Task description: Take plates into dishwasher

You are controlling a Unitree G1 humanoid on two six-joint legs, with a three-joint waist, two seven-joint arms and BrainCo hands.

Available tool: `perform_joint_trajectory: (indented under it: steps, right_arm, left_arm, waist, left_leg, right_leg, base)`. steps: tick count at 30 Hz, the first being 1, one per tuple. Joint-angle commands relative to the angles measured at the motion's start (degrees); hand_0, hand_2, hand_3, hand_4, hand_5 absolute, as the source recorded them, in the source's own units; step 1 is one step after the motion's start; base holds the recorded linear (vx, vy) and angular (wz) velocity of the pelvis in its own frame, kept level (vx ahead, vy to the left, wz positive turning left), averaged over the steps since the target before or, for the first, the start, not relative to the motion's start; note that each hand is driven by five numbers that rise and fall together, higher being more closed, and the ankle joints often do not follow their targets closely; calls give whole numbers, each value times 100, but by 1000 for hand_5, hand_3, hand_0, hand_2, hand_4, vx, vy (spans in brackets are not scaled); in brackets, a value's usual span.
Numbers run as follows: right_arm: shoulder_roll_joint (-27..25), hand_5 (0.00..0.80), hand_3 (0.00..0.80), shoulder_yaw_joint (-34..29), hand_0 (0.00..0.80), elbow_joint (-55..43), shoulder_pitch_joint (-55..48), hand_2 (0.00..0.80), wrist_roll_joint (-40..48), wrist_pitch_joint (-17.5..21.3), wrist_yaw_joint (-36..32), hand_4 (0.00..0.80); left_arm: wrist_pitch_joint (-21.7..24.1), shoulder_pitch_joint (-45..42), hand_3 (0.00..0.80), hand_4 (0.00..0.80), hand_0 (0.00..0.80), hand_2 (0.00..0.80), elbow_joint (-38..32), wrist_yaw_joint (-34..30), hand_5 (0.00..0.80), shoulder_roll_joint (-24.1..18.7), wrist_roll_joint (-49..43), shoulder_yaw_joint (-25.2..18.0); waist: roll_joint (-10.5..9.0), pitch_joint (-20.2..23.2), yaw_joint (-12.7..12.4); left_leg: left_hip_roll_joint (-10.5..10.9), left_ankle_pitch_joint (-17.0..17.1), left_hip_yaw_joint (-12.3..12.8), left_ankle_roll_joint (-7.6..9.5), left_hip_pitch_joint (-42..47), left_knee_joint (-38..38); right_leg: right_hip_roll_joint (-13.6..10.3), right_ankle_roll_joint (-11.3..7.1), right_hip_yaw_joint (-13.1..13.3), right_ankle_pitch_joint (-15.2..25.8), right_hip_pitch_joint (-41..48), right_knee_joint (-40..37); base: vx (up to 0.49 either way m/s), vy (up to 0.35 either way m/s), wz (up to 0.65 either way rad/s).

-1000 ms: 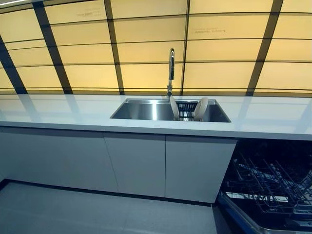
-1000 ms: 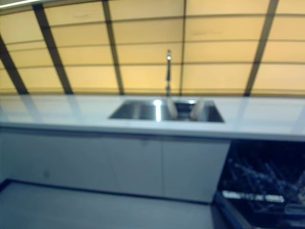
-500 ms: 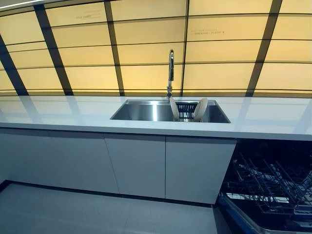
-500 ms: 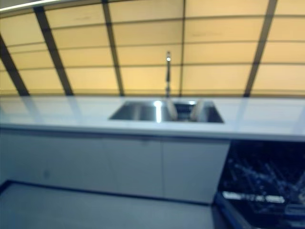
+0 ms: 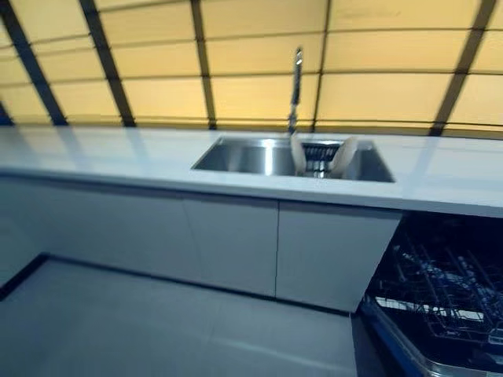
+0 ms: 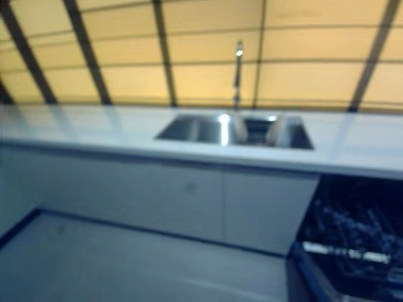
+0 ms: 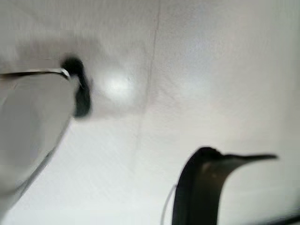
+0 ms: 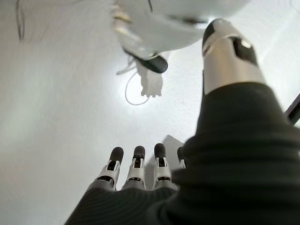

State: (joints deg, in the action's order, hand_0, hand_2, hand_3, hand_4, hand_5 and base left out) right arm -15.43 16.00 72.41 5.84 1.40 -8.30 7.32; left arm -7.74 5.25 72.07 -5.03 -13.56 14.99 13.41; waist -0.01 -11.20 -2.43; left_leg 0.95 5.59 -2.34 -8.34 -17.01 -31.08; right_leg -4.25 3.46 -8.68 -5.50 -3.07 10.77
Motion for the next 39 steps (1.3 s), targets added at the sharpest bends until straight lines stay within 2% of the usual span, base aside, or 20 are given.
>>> perform_joint_trajectory:
  steps: [1, 3, 4, 5, 9, 13, 17, 19, 20, 21, 23, 24, 26, 27, 28, 30, 31, 34, 37, 39]
  right_arm:
    - [-150, 0, 0, -12, 0, 159, -73, 0, 241, -61, 105, 0]
    - [-130, 0, 0, -77, 0, 157, -108, 0, 363, -159, 159, 0]
    - [-133, 0, 0, -127, 0, 167, -114, 0, 355, -188, 202, 0]
    - [-135, 0, 0, -200, 0, 207, -107, 0, 240, -221, 221, 0]
    - [-90, 0, 0, -319, 0, 240, -160, 0, -406, -82, 100, 0]
    - [-44, 0, 0, -253, 0, 217, -127, 0, -385, 7, 233, 0]
    - [7, 0, 0, -347, 0, 210, -91, 0, -247, -67, 360, 0]
    - [-11, 0, 0, -373, 0, 209, -83, 0, -256, -50, 372, 0]
    - [-65, 0, 0, -374, 0, 147, -99, 0, -338, 6, 313, 0]
    - [-66, 0, 0, -345, 0, 125, -114, 0, -238, 16, 307, 0]
    - [-68, 0, 0, -319, 0, 145, -113, 0, -32, 56, 358, 0]
    - [-76, 0, 0, -316, 0, 148, -92, 0, -21, 72, 372, 0]
    - [-97, 0, 0, -312, 0, 163, -73, 0, -33, 93, 365, 0]
    - [-98, 0, 0, -314, 0, 171, -68, 0, -25, 100, 369, 0]
    - [-126, 0, 0, -430, 0, 261, -68, 0, 45, 125, 393, 0]
    - [-153, 0, 0, -541, 0, 268, -91, 0, -22, 79, 361, 0]
    - [-130, 0, 0, -576, 0, 264, -116, 0, 34, -33, 383, 0]
    - [-58, 0, 0, -524, 0, 289, -135, 0, 10, -139, 512, 0]
    - [-47, 0, 0, -524, 0, 235, -118, 0, 24, -120, 540, 0]
    - [-52, 0, 0, -467, 0, 182, -88, 0, 49, -110, 521, 0]
  left_arm:
    - [146, -174, 0, 0, 0, 0, -14, 78, 0, 74, 220, -208]
    - [90, -283, 0, 0, 0, 0, 55, 99, 0, 127, 372, -321]
    - [52, -310, 0, 0, 0, 0, 65, 95, 0, 177, 510, -381]
    - [-11, -330, 0, 0, 0, 0, 20, 134, 0, 213, 638, -471]
    - [3, -286, 0, 0, 0, 0, 27, 192, 0, 99, 448, -468]
    - [-7, -160, 0, 0, 0, 0, 39, 105, 0, -14, 256, -344]
    - [-48, -66, 0, 0, 0, 0, 72, 25, 0, -56, -56, -255]
    - [-68, -63, 0, 0, 0, 0, 83, 14, 0, -63, -92, -237]
    - [-162, -54, 0, 0, 0, 0, 127, 20, 0, -93, -132, -186]
    - [-237, -48, 0, 0, 0, 0, 134, 39, 0, -121, -143, -165]
    - [-310, -4, 0, 0, 0, 0, 201, 66, 0, -155, -65, -118]
    - [-336, 8, 0, 0, 0, 0, 244, 60, 0, -149, -103, -137]
    - [-298, -1, 0, 0, 0, 0, 287, 29, 0, -159, -170, -184]
    - [-292, 0, 0, 0, 0, 0, 295, 21, 0, -160, -185, -193]
    - [-184, -18, 0, 0, 0, 0, 421, -24, 0, -141, -300, -249]
    - [-166, -50, 0, 0, 0, 0, 422, -48, 0, -150, -295, -258]
    - [-198, -67, 0, 0, 0, 0, 373, -37, 0, -157, -285, -244]
    - [-155, -131, 0, 0, 0, 0, 372, -84, 0, -115, -429, -413]
    - [-52, -132, 0, 0, 0, 0, 337, -318, 0, -66, -751, -358]
    - [-91, -110, 0, 0, 0, 0, 314, -210, 0, -21, -744, -197]
  waist:
    - [198, -334, -162]
    - [317, -299, -356]
    - [324, -249, -374]
    - [261, -109, -356]
    - [124, 51, -377]
    - [65, 211, -391]
    - [5, 424, -385]
    - [55, 442, -363]
    - [243, 401, -197]
    - [256, 355, -113]
    - [304, 334, -2]
    - [256, 298, 67]
    - [237, 227, 154]
    - [232, 229, 170]
    - [113, 178, 423]
    - [144, 200, 561]
    - [125, 217, 570]
    - [1, 337, 543]
    - [5, 378, 550]
    - [2, 414, 545]
  left_leg:
    - [-153, 689, 663, 448, -6, 1702]
    - [-28, 1093, 257, 334, -139, 2551]
    - [43, 981, 204, 389, -136, 2498]
    - [139, 418, 285, 588, -23, 2416]
    - [219, -365, 453, 838, 25, 1733]
    - [283, -524, 434, 996, 203, 1758]
    - [450, -567, 413, 1254, 534, 2151]
    - [459, -608, 413, 1304, 658, 2232]
    - [392, -680, 399, 1406, 981, 2382]
    - [406, -705, 393, 1411, 1130, 2426]
    - [339, -688, 456, 1351, 1329, 2542]
    - [340, -723, 551, 1282, 1534, 2618]
    - [327, -833, 575, 1247, 1750, 2705]
    - [330, -845, 574, 1243, 1764, 2712]
    - [504, -1200, 364, 1222, 2132, 2722]
    - [517, -1324, 161, 1221, 2283, 2659]
    - [537, -1529, 94, 1277, 2380, 2499]
    - [536, -1862, 106, 1279, 2552, 2207]
    - [333, -1862, 276, 1181, 2864, 2449]
    - [279, -1749, 286, 1127, 2840, 2605]
  right_leg:
    - [569, -207, 200, -104, 972, -400]
    - [734, -206, 501, -350, 1384, -425]
    - [727, -215, 598, -421, 1435, -396]
    - [587, -323, 733, -485, 1454, -356]
    - [140, -505, 481, -620, 1598, -225]
    - [-29, -635, 367, -566, 1684, -48]
    - [-335, -924, 278, 252, 1476, 880]
    - [-494, -938, 241, 656, 1185, 1547]
    - [-435, -819, 245, 755, 359, 2632]
    - [-429, -752, 219, 699, 32, 2826]
    - [-317, -648, -75, 463, -253, 2221]
    - [-414, -655, -381, 527, -421, 1258]
    - [-399, -702, -450, 600, -583, 598]
    - [-387, -714, -458, 645, -606, 459]
    - [-445, -1107, -183, 1545, -1017, -1113]
    - [-362, -1148, 69, 1600, -1255, -1532]
    - [-343, -1037, 48, 1463, -1219, -1149]
    - [-342, -1004, 84, 1537, -938, -672]
    - [-322, -1020, -125, 1432, -816, -580]
    - [-233, -958, -96, 1321, -610, -732]
  base:
    - [472, 103, 8]
    - [602, 174, 8]
    - [588, 268, 3]
    - [368, 221, -29]
    - [344, 195, -75]
    - [261, 173, -31]
    - [197, 163, -35]
    - [189, 216, -10]
    - [289, 283, -11]
    - [375, 253, -15]
    - [277, 14, 2]
    - [201, -57, 8]
    - [206, -82, -17]
    - [544, -171, -25]
    - [551, -151, -18]
    - [558, -137, 28]
    - [469, -152, 50]
    - [433, -173, 46]
    - [306, -118, 37]
    - [233, -90, 21]
